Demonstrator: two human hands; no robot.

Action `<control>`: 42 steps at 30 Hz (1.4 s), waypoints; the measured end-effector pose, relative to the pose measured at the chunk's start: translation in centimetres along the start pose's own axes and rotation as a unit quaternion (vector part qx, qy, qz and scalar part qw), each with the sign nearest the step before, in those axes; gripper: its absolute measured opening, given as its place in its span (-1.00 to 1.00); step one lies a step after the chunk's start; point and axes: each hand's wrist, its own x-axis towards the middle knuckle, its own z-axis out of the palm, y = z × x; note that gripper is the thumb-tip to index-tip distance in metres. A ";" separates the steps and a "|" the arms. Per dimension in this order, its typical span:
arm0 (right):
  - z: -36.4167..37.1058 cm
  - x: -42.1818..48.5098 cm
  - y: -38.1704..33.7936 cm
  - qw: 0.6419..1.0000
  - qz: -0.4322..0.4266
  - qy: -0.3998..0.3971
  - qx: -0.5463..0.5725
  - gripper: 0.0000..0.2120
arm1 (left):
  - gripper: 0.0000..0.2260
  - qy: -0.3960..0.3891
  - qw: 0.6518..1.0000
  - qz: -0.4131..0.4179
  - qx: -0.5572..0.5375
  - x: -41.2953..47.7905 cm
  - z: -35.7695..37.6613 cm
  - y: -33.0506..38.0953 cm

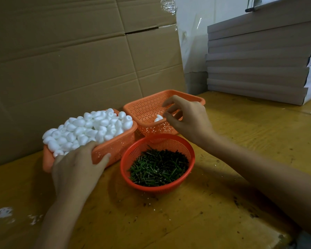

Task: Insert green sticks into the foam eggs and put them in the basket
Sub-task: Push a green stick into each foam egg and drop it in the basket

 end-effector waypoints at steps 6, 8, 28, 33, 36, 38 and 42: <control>0.0 -0.3 -0.5 1.000 -0.011 -0.020 0.017 -0.80 | -0.84 0.022 1.000 -0.022 -0.003 0.1 0.4 -0.1; -0.1 -0.4 -0.8 0.999 -0.016 -0.028 0.020 -0.80 | -0.86 0.032 0.998 -0.042 -0.026 0.2 0.4 -0.3; -0.4 -0.9 -2.1 0.896 -0.136 -0.423 0.009 -0.86 | -0.87 0.126 0.965 -0.055 -0.222 0.3 -0.2 -1.0; -0.6 -0.9 -2.4 0.884 -0.123 -0.451 -0.006 -0.82 | -0.79 0.160 0.939 -0.086 -0.293 0.6 0.4 -1.7; -0.6 -0.9 -2.6 0.883 -0.116 -0.454 -0.006 -0.81 | -0.67 0.157 0.909 -0.088 -0.376 0.6 0.2 -1.1; -0.7 -0.9 -2.7 0.885 -0.115 -0.451 -0.007 -0.78 | -0.68 0.147 0.899 -0.067 -0.408 0.7 0.1 -0.5; -0.8 -0.9 -2.8 0.888 -0.124 -0.442 -0.015 -0.74 | -0.69 0.103 0.871 -0.032 -0.479 0.1 -0.3 1.6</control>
